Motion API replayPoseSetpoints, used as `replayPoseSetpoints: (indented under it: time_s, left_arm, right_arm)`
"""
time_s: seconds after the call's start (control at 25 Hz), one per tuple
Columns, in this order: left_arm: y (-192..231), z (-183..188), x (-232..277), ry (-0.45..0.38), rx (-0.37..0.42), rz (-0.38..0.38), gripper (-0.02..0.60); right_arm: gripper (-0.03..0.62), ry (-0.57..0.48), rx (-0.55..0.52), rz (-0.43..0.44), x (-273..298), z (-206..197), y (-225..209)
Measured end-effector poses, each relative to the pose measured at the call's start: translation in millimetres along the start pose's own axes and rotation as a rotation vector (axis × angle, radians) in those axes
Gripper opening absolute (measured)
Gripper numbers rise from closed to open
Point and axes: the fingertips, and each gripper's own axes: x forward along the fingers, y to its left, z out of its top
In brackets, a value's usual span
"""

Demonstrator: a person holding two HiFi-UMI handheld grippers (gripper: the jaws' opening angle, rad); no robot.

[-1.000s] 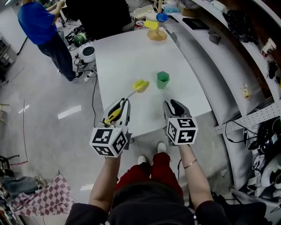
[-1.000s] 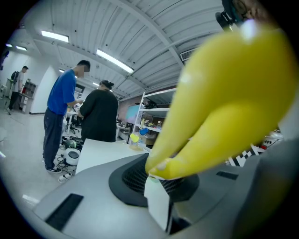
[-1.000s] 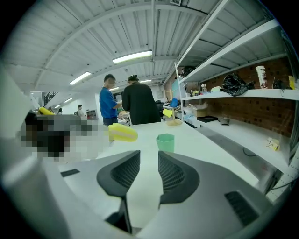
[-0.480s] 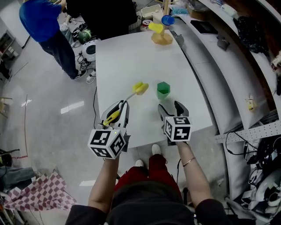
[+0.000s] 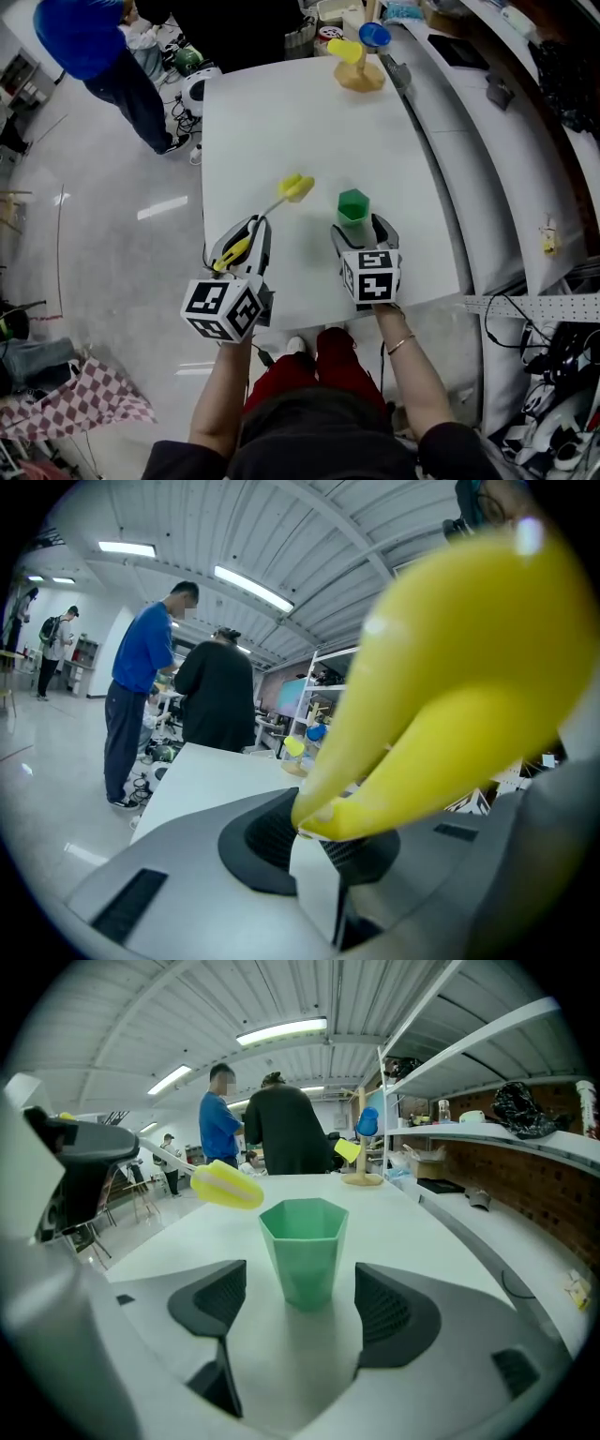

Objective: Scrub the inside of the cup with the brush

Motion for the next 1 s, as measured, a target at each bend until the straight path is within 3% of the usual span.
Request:
replayPoseSetpoints:
  time_s: [1.0]
  left_arm:
    - [20.4,-14.7,42.8,0.030,-0.043,0.075,0.046]
  right_arm:
    - [0.320,0.061,-0.162,0.098,54.3,1.9,-5.1]
